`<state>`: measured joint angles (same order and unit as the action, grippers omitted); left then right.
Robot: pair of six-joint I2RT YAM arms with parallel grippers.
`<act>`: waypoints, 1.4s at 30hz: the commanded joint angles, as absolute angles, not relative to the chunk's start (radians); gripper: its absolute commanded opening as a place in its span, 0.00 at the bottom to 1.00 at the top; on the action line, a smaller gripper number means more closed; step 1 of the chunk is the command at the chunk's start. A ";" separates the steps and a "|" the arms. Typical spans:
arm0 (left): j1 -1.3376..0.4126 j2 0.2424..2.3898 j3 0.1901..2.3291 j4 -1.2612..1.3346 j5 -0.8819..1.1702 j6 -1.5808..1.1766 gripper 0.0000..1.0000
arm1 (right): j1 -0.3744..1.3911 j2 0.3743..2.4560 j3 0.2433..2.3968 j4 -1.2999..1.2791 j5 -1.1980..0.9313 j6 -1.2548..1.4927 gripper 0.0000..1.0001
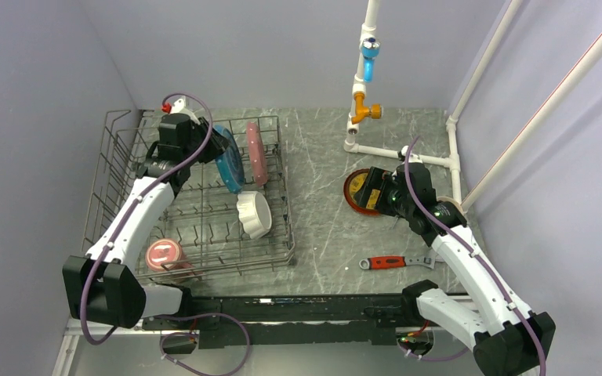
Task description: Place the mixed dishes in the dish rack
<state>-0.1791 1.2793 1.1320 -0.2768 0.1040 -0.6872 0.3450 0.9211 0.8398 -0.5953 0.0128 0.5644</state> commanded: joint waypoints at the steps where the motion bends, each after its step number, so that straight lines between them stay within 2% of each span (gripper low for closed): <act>1: -0.198 1.295 1.195 -0.172 0.087 -0.635 0.00 | 0.348 0.921 0.842 -0.563 -0.002 0.551 1.00; 12: -0.210 1.360 1.176 -0.156 0.099 -0.632 0.00 | 0.348 0.940 0.842 -0.563 -0.001 0.549 1.00; 17: -0.184 1.282 1.055 -0.036 0.104 -0.717 0.00 | 0.349 0.929 0.834 -0.569 0.025 0.551 1.00; 22: -0.140 1.257 1.051 -0.049 0.119 -0.696 0.01 | 0.350 0.922 0.833 -0.570 0.026 0.549 1.00; 25: -0.125 1.272 1.072 -0.090 0.136 -0.674 0.10 | 0.348 0.922 0.831 -0.567 0.023 0.551 1.00; 34: -0.124 1.268 1.080 -0.113 0.107 -0.603 0.53 | 0.348 0.912 0.825 -0.569 0.024 0.552 1.00; 37: -0.124 1.270 1.083 -0.115 0.112 -0.590 0.58 | 0.348 0.912 0.822 -0.569 0.022 0.553 1.00; 42: -0.125 1.275 1.095 -0.107 0.148 -0.562 0.59 | 0.348 0.919 0.821 -0.564 0.017 0.555 1.00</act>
